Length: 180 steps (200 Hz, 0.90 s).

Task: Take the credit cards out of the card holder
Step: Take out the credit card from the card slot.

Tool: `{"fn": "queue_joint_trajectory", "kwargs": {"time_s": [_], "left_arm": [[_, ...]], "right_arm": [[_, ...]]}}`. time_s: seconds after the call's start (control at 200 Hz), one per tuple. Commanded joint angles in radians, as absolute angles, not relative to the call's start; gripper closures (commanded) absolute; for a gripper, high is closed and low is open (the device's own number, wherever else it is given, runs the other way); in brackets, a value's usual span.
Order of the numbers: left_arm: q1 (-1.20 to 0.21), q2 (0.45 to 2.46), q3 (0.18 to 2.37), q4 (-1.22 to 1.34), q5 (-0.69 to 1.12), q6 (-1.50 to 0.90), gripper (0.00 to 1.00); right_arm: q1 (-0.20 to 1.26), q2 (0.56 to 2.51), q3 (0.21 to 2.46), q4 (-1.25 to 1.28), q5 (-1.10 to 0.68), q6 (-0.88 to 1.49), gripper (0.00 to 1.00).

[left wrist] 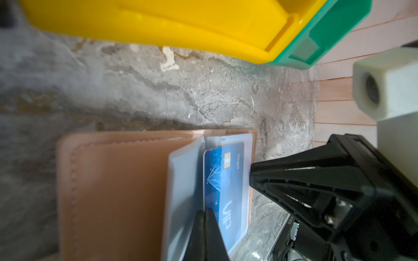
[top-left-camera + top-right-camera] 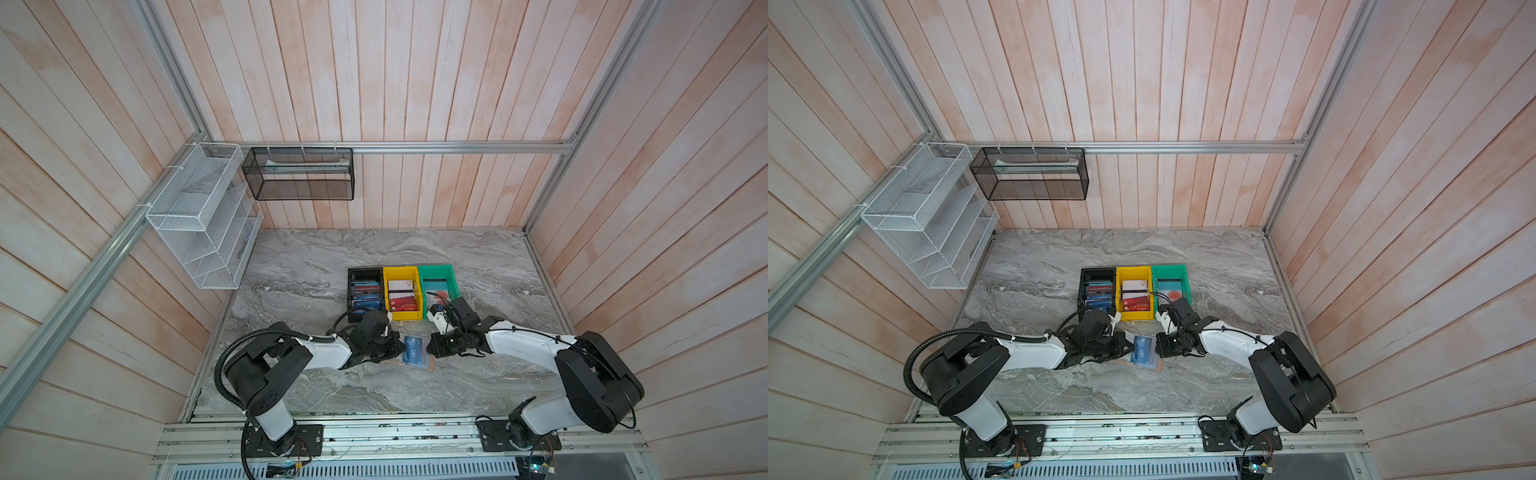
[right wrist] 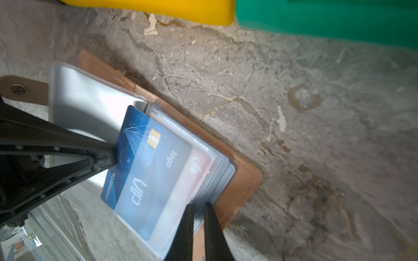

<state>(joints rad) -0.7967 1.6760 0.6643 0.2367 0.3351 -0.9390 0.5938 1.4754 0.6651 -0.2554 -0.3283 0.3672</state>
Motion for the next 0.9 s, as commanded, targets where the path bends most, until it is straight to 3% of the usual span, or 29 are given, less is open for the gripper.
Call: {"fn": "queue_joint_trajectory", "kwargs": {"time_s": [0.0,0.57,0.895], "left_arm": [[-0.785,1.636,0.642,0.138,0.290,-0.899,1.00],[-0.723,1.423,0.580,0.084,0.269,-0.881,1.00],[-0.721,1.401,0.578,0.141,0.325,-0.901,1.00]], "right_arm": [[0.590,1.511,0.637,-0.305,-0.299,0.365,0.87],[0.589,1.408,0.716,-0.368,-0.348,0.347,0.86],[0.589,1.341,0.749,-0.351,-0.436,0.342,0.74]]}}
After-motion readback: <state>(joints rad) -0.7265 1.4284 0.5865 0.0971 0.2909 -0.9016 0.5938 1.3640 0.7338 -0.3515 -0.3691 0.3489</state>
